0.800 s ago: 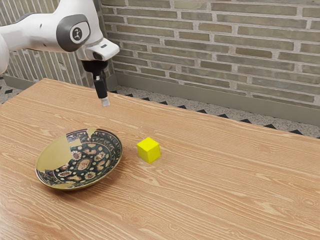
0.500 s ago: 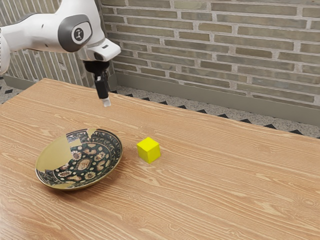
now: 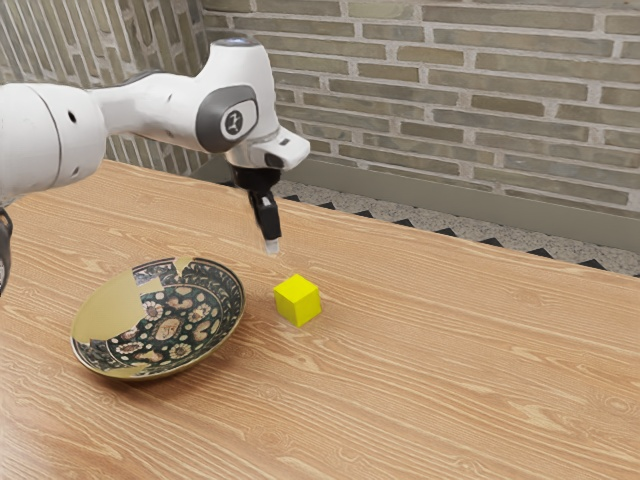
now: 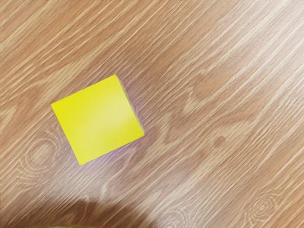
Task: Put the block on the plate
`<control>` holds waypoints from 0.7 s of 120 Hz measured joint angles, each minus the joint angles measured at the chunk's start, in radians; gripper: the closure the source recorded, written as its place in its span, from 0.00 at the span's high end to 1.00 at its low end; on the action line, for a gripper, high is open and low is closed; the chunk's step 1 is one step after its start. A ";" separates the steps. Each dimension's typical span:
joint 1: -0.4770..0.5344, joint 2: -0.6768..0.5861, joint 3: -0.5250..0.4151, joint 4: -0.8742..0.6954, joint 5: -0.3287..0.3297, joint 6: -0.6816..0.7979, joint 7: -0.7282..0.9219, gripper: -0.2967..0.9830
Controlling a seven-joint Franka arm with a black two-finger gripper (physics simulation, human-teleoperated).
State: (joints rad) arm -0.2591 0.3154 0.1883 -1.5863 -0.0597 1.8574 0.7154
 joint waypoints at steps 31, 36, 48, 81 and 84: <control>-0.007 0.091 0.003 0.001 -0.010 0.085 -0.227 0.77; -0.007 0.103 0.004 0.001 -0.013 0.098 -0.256 0.77; 0.000 0.145 0.006 0.003 -0.020 0.133 -0.318 0.77; 0.023 0.271 0.007 0.087 -0.073 0.198 -0.439 0.77; 0.026 0.282 0.007 0.098 -0.074 0.201 -0.448 0.77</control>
State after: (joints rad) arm -0.2334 0.5969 0.1953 -1.4883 -0.1340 2.0582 0.2677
